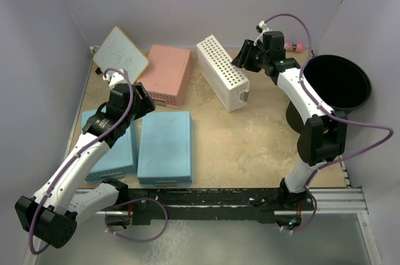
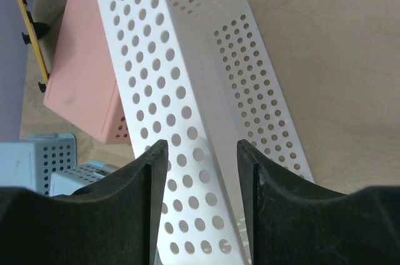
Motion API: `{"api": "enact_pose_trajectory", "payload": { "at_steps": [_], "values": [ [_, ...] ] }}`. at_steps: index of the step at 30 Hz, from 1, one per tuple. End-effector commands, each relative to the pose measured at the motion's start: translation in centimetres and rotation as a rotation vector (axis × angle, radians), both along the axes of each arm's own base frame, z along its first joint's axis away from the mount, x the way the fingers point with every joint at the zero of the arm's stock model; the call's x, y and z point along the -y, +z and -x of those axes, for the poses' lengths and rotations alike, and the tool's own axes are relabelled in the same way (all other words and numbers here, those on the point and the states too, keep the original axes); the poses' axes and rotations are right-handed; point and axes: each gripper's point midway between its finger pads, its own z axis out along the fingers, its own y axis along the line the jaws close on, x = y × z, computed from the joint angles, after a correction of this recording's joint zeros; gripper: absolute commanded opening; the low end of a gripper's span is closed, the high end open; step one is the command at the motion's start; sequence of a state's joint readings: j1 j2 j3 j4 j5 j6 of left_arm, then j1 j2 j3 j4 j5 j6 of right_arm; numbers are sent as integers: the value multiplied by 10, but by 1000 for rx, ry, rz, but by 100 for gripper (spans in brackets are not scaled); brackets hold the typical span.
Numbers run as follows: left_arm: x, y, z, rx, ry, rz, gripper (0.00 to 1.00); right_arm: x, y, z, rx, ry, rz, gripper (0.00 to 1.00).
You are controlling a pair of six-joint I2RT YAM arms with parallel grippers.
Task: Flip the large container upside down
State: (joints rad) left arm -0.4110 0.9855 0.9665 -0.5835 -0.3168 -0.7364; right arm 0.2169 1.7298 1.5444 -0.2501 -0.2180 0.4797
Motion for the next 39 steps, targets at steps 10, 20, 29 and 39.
{"api": "enact_pose_trajectory", "payload": {
  "at_steps": [10,20,29,39],
  "values": [
    [3,14,-6,58,-19,7,63,2,18,-21,65,-18,16,40],
    [4,16,-6,61,-24,9,63,-4,12,-22,47,-4,-10,5],
    [4,16,-6,60,-25,10,63,-3,15,-19,33,-76,-108,0],
    [-1,14,1,58,-16,5,63,21,-12,-10,-27,-228,-279,0]
  ]
}}
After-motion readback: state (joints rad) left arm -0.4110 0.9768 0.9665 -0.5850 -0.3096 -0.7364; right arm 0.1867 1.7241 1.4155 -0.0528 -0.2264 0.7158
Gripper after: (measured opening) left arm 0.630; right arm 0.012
